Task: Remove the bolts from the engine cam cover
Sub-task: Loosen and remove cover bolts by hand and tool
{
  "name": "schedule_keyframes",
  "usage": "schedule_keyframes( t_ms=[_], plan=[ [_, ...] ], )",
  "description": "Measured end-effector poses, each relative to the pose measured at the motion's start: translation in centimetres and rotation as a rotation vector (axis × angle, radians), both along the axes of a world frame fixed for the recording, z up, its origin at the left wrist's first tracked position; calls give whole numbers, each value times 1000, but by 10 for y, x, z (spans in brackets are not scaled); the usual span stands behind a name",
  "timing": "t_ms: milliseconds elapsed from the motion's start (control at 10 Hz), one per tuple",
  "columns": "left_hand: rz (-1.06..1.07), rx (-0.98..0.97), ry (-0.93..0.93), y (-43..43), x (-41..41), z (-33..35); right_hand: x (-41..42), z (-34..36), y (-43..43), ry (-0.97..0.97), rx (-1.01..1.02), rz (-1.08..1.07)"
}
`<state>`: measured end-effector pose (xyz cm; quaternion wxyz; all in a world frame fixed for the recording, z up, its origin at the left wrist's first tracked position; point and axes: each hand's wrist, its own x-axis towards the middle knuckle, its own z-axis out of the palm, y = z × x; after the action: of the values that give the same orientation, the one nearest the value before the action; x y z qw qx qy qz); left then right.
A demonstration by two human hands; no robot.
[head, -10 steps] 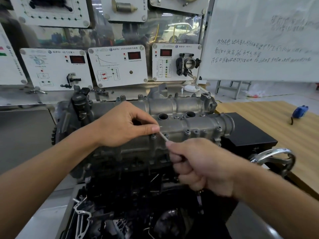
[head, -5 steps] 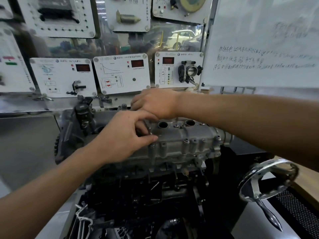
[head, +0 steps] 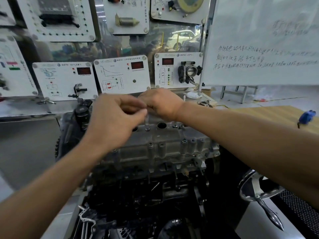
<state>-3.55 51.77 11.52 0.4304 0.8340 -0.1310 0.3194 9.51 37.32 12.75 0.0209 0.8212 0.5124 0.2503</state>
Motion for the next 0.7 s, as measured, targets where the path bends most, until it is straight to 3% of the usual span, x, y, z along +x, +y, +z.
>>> schedule_keyframes(
  t_ms=[200, 300, 400, 500, 600, 700],
  plan=[
    [-100, 392, 62, 4, 6, 47, -19, 38, -33, -28, -45, -150],
    [-144, 512, 25, -4, 18, 51, -58, 36, -85, -76, -177, -378],
    [-320, 654, 2, -23, 31, 41, -116, 4, -114, 282, 118, -543],
    [-474, 785, -15, -43, 43, 26, -175, -35, -98, 1553, 844, -446],
    [-501, 920, -115, -52, 52, 12, -201, -54, -55, 2204, 1352, -139],
    [-505, 860, -77, -47, 53, 1, -199, -62, -8, 2179, 1872, -33]
  ],
)
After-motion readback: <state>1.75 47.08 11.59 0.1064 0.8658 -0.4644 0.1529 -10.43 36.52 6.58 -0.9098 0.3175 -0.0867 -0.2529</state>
